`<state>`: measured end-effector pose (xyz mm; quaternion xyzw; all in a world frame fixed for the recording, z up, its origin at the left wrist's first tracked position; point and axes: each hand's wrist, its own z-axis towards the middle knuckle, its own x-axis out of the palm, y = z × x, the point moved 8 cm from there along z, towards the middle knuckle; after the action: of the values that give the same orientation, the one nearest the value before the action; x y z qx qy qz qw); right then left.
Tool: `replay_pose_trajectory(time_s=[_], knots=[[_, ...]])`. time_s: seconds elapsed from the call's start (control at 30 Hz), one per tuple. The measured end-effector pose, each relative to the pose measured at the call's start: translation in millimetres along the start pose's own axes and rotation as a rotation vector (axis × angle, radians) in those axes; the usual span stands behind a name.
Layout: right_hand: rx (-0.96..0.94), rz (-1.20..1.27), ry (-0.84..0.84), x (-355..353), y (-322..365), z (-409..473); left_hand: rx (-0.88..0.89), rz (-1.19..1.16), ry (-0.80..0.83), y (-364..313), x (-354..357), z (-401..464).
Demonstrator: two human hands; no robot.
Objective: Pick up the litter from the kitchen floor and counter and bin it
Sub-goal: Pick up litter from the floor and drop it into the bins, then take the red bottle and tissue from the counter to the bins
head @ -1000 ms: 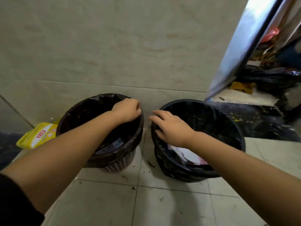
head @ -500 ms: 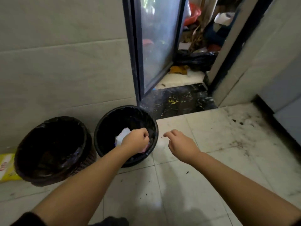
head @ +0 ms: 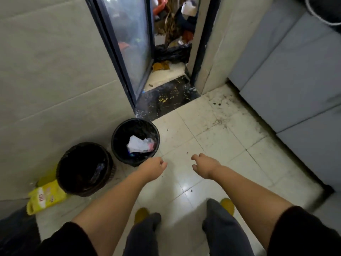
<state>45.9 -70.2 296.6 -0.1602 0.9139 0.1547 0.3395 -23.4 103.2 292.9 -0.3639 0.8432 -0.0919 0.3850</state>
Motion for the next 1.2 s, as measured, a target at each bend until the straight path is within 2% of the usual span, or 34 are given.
replay_pose_trajectory(time_s=[0.23,0.4,0.57,0.73,0.97,1.2], knots=[[0.251,0.348,-0.074,10,13,-130,0.194,0.189,0.120,-46,-31,-83],[0.416,0.549,-0.216,22,-9,-214,0.383,0.362,0.220,-112,-6,-125],[0.617,0.730,-0.380,61,-61,-323,0.619,0.529,0.318,-203,72,-181],[0.823,0.820,-0.537,127,-111,-455,0.865,0.675,0.413,-284,180,-277],[1.076,0.878,-0.678,216,-151,-624,1.124,0.819,0.494,-340,306,-409],[1.356,0.964,-0.823,314,-154,-744,1.339,0.948,0.582,-375,415,-519]])
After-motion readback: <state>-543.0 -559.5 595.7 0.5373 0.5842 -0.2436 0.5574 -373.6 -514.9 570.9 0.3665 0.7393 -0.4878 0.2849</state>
